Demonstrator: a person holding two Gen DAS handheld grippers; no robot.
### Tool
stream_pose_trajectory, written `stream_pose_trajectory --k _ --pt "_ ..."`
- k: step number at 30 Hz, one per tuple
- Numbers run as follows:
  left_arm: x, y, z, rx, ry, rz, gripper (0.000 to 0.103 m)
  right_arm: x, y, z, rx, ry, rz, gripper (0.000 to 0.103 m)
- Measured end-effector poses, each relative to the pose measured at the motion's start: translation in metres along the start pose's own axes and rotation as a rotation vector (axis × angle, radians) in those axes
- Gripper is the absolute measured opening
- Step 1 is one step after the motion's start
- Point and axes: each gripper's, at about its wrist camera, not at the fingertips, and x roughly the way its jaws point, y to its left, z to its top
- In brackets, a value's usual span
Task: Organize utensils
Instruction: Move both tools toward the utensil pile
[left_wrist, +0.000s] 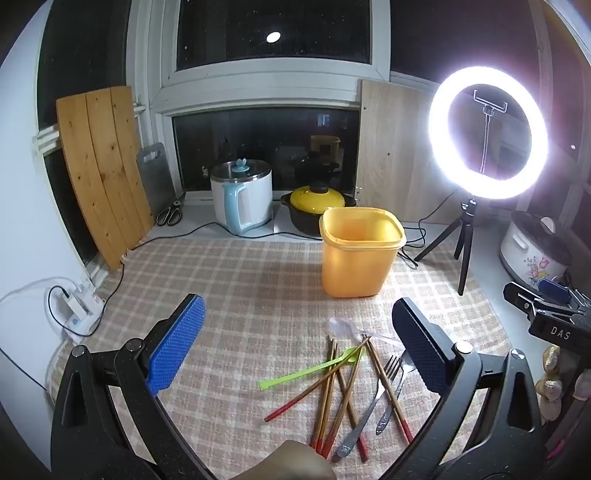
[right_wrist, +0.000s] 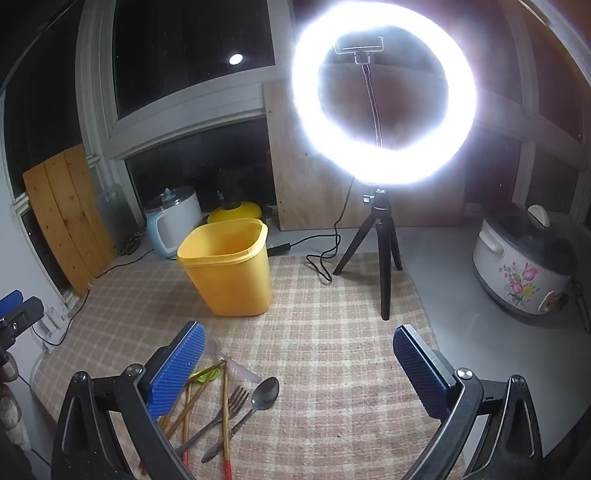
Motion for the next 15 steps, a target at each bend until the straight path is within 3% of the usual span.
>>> stream_pose_trajectory --k 10,15 --pt "0.002 -0.002 -0.015 -0.019 0.042 0.046 0.103 0.01 -0.02 -0.007 -0.03 0.028 0.03 0.103" --pt "0.017 0.013 -0.021 -0.017 0.083 0.048 0.103 0.011 -0.027 -0.01 -0.048 0.002 0.097 0.103"
